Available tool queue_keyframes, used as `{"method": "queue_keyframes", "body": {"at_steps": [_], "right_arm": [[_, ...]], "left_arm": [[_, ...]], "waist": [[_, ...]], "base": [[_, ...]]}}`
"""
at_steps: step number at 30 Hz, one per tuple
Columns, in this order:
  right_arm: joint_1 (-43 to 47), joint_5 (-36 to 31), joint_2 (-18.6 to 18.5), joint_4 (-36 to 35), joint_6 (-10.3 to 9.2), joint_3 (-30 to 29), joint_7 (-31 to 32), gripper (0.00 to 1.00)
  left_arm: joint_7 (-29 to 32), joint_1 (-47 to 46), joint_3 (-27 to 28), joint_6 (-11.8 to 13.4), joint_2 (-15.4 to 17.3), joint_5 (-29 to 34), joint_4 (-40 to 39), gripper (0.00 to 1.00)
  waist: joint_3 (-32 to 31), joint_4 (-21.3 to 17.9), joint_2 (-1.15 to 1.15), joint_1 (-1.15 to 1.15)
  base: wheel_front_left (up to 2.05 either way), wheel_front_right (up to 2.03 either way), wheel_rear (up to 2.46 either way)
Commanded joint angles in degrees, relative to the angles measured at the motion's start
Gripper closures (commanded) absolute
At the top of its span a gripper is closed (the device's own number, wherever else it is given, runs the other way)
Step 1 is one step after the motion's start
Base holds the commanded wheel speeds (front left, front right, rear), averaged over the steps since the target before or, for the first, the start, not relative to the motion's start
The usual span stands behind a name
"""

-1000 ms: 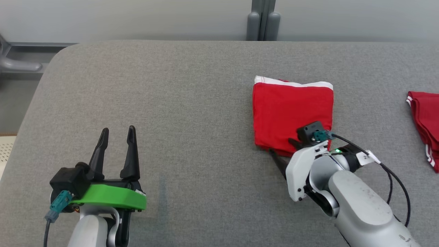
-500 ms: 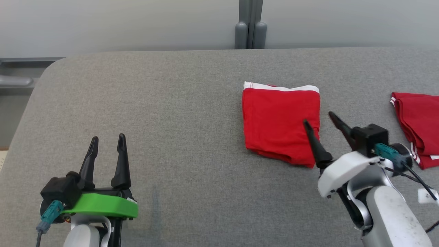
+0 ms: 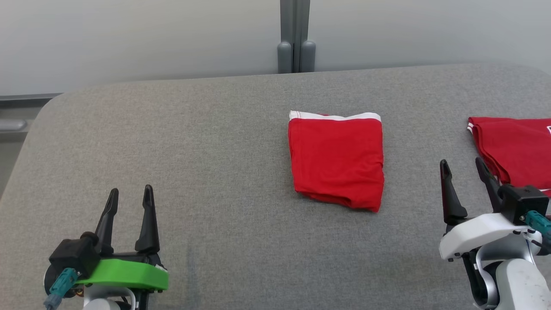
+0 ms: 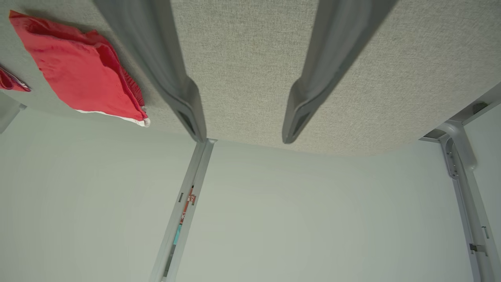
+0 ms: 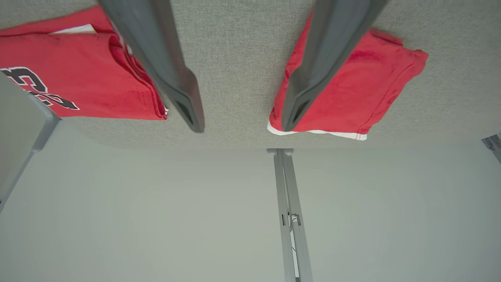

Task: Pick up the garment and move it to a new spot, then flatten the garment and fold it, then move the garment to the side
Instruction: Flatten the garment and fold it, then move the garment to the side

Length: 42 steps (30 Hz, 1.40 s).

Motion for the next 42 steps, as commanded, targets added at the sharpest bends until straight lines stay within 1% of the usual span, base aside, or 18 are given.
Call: {"method": "queue_keyframes", "body": {"at_steps": [1, 10, 21, 29, 32, 36, 38, 42], "right_arm": [[0.0, 0.6, -0.3, 0.8, -0.07, 0.0, -0.1, 0.00], [-1.9, 3.7, -1.4, 4.3, -0.07, 1.6, -1.2, 0.00], [-2.7, 4.5, -1.5, 5.1, -0.07, 1.9, -1.8, 0.00], [-4.4, 5.0, -1.5, 5.3, -0.06, 3.2, -0.4, 0.00], [-6.5, 7.1, -1.1, 5.7, -0.06, 4.0, 2.1, 0.00], [-12.1, 11.5, -0.8, 8.6, -0.06, 4.3, 9.3, 0.00], [-14.7, 11.8, -1.3, 11.5, -0.06, 4.1, 13.0, 0.00], [-20.2, 13.1, -0.2, 19.2, -0.05, 1.4, 19.4, 0.00]], "left_arm": [[0.0, 1.1, 0.2, -0.2, 0.5, 0.8, -0.2, 0.00], [0.0, 2.0, 0.0, -0.2, 0.8, 0.9, 0.2, 0.00], [0.0, 1.1, 0.1, -0.2, 0.9, 1.0, 0.8, 0.00], [0.0, 0.9, -0.2, -0.2, 0.7, 1.1, 0.7, 0.00], [0.0, 0.4, -0.3, -0.2, 0.7, 1.0, 0.3, 0.00], [0.0, -0.6, -0.7, -0.2, 0.8, 0.9, -0.3, 0.00], [0.0, -1.2, -1.0, -0.2, 0.7, 0.9, -0.7, 0.00], [0.0, -2.2, -1.9, -0.2, 0.5, 0.8, -1.2, 0.00]], "waist": [[-0.4, -0.4, 0.00, 0.00], [-1.2, -0.6, 0.00, 0.00], [-0.8, -0.6, 0.00, 0.00], [-0.7, -0.3, 0.00, 0.00], [-0.1, 0.1, 0.00, 0.00], [1.3, 1.1, 0.00, 0.00], [2.3, 2.1, 0.00, 0.00], [4.3, 4.4, 0.00, 0.00]], "base": [[0.00, 0.00, 0.00], [0.00, 0.00, 0.00], [0.00, 0.00, 0.00], [0.00, 0.00, 0.00], [0.00, 0.00, 0.00], [0.00, 0.00, 0.00], [0.00, 0.00, 0.00], [0.00, 0.00, 0.00]]}}
